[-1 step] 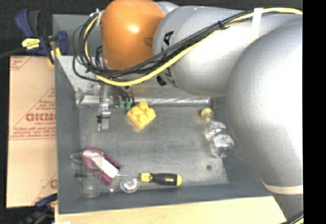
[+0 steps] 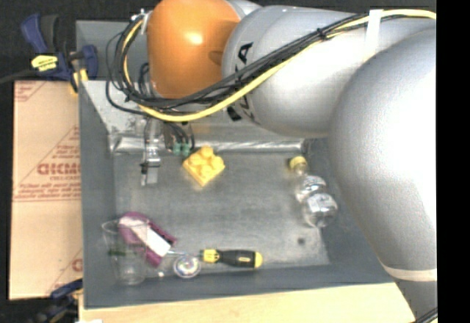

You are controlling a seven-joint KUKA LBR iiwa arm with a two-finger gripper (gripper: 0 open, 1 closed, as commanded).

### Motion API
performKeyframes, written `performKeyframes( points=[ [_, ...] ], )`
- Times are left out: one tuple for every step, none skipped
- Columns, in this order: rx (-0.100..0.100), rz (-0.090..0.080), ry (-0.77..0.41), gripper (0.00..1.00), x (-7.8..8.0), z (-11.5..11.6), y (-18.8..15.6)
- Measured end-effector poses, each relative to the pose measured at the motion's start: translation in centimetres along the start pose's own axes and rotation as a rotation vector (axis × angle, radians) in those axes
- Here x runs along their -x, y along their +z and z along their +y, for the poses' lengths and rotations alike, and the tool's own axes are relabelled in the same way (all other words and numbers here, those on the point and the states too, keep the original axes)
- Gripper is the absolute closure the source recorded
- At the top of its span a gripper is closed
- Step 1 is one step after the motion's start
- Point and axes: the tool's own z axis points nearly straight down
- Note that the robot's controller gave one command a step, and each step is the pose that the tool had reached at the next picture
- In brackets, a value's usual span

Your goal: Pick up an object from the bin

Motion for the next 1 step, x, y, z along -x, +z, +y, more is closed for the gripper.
performKeyframes(
  points=[
    [0.002, -0.004, -0.012, 0.00, 0.56, -2.53, 5.67]
  ],
)
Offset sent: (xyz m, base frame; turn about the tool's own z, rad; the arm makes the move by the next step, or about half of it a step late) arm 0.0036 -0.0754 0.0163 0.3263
